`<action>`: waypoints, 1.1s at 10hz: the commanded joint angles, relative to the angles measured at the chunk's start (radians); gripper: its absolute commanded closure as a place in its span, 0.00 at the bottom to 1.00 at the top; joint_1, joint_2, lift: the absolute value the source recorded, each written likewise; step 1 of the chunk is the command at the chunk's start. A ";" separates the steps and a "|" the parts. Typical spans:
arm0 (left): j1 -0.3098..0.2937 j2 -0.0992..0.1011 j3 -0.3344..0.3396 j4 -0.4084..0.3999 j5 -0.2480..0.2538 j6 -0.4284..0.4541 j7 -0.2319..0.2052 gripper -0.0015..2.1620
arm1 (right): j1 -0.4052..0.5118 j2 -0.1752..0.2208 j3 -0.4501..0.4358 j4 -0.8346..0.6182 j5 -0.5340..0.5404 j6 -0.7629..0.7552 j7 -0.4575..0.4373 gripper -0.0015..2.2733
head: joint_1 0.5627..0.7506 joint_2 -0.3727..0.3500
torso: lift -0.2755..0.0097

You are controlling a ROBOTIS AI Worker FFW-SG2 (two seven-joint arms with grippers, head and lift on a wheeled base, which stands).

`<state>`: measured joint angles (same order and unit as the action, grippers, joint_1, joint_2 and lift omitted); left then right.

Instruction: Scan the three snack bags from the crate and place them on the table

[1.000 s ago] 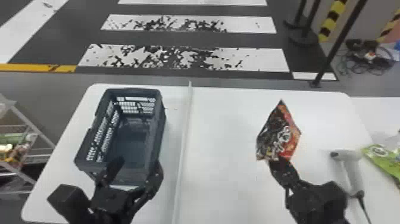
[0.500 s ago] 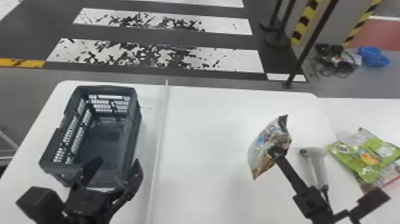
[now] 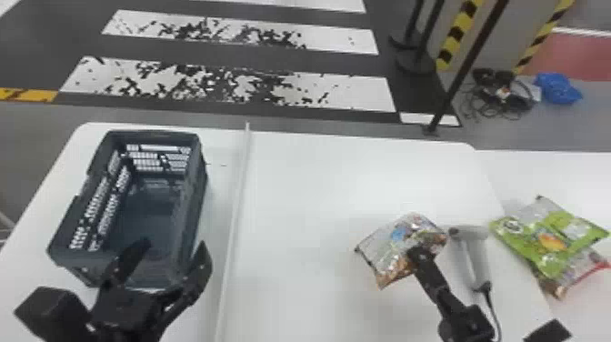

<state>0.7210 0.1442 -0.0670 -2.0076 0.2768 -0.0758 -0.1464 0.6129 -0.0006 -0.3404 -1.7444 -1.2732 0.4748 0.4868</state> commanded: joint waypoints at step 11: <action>0.009 -0.002 -0.048 0.004 -0.021 -0.060 0.010 0.03 | 0.130 0.001 -0.020 -0.092 0.071 0.242 -0.171 0.02 | 0.70 0.40 | 0.84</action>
<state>0.7289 0.1429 -0.1130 -2.0023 0.2580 -0.1326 -0.1365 0.7479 0.0000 -0.3465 -1.8311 -1.2082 0.7209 0.3153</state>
